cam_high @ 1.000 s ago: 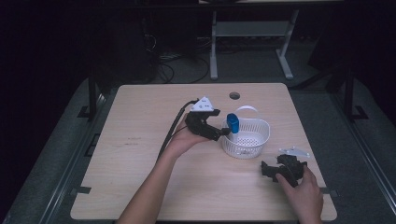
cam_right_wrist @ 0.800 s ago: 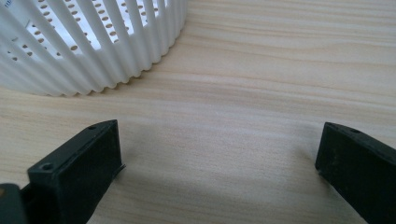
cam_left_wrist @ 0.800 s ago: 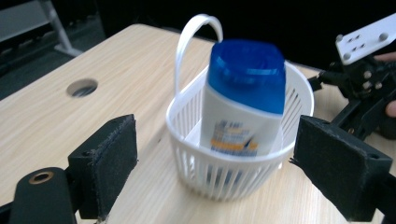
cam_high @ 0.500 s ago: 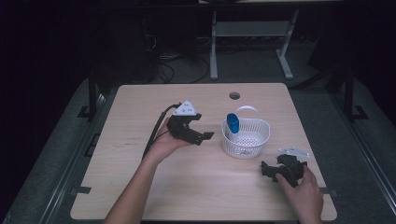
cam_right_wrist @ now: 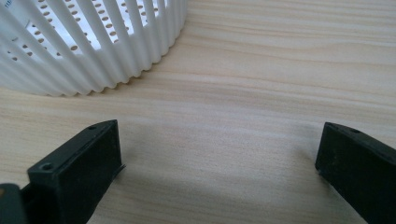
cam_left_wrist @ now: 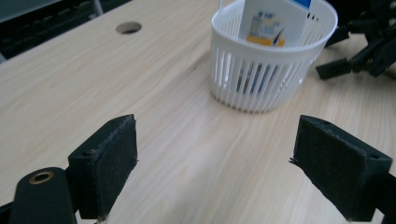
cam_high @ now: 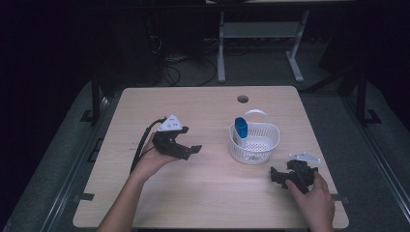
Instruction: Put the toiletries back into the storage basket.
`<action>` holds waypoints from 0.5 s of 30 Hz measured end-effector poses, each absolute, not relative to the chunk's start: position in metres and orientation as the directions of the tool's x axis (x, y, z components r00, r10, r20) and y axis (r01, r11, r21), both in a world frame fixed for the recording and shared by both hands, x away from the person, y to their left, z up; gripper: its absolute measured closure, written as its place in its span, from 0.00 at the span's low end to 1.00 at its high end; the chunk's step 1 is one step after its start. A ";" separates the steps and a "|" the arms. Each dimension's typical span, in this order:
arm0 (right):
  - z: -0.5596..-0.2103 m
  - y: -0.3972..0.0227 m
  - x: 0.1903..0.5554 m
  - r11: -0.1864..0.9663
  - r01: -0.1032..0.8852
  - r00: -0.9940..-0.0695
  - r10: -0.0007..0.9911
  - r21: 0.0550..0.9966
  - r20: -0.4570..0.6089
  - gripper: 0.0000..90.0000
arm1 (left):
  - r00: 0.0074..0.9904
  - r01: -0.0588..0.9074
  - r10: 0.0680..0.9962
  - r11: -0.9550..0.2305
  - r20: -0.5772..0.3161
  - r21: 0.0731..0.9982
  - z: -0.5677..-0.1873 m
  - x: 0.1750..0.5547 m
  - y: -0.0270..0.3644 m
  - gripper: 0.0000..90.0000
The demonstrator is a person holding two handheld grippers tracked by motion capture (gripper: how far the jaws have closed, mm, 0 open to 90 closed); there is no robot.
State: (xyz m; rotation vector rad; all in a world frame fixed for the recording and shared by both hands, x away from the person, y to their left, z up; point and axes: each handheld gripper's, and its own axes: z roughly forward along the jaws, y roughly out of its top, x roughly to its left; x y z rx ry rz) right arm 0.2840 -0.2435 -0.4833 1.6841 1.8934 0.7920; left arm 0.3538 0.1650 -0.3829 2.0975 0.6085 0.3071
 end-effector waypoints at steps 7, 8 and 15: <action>-0.483 -0.243 0.284 0.073 0.713 -0.124 0.992 0.698 0.022 0.00 | 0.829 0.338 0.559 -0.489 -0.008 0.804 -0.399 0.338 0.186 0.15; -0.483 -0.243 0.284 0.073 0.713 -0.124 0.992 0.697 0.022 0.00 | 0.826 0.342 0.563 -0.487 -0.010 0.803 -0.401 0.337 0.189 0.15; -0.483 -0.243 0.284 0.073 0.713 -0.124 0.992 0.698 0.022 0.00 | 0.805 0.369 0.593 -0.486 -0.010 0.792 -0.413 0.322 0.210 0.15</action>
